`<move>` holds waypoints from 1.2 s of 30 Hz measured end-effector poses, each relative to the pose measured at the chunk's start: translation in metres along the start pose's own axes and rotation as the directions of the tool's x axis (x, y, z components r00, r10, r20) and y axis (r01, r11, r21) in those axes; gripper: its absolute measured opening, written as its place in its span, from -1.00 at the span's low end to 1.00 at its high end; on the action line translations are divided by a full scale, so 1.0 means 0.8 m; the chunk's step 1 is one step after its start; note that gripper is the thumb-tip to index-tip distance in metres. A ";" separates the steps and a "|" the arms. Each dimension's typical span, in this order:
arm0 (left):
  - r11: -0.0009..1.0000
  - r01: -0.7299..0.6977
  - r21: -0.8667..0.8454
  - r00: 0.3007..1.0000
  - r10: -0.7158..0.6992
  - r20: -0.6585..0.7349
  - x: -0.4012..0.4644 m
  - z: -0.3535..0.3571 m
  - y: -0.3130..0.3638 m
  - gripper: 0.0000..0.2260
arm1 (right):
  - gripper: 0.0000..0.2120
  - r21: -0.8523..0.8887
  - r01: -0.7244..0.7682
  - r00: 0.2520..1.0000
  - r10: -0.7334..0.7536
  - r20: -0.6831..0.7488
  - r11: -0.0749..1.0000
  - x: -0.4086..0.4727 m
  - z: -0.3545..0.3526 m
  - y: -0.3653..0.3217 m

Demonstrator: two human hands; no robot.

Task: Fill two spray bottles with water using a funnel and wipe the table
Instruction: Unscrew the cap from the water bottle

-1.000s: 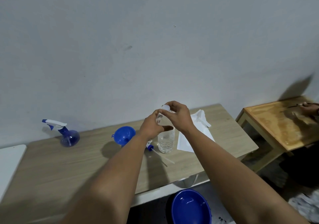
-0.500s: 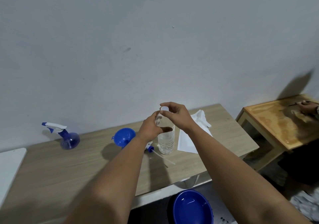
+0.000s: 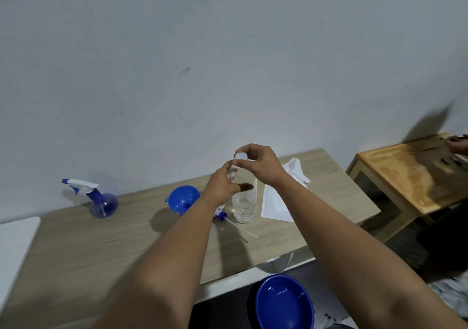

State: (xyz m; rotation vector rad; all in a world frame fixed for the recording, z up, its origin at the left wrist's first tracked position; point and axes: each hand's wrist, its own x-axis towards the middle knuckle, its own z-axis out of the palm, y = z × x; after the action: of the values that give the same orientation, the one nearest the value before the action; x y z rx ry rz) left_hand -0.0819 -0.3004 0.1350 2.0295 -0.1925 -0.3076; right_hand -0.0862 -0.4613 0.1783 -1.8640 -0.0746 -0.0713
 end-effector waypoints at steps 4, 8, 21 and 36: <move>1.000 -0.011 0.022 1.000 0.011 0.006 0.002 0.000 0.002 -0.19 | -0.76 0.117 -0.001 0.993 0.015 -0.114 0.993 0.003 -0.008 -0.017; 1.000 -0.016 -0.007 1.000 0.016 -0.010 0.001 0.001 0.000 -0.20 | -0.77 0.327 -0.080 0.969 0.150 -0.194 0.942 0.000 -0.028 -0.020; 0.999 -0.023 -0.027 1.000 0.023 -0.013 0.000 0.004 -0.003 -0.21 | -0.73 -0.252 -0.634 0.772 0.573 -0.275 0.732 -0.104 -0.001 0.220; 0.974 -0.077 0.213 0.994 0.092 -0.065 -0.036 -0.023 0.018 -0.12 | -0.61 -0.148 -0.366 0.905 0.313 -0.288 0.919 -0.100 0.000 0.144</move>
State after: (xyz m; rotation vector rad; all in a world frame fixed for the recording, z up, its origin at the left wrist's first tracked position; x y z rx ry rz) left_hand -0.1043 -0.2836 0.1598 2.2305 -0.2743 -0.1634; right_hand -0.1560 -0.4958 0.0611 -2.0252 0.4578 -0.0811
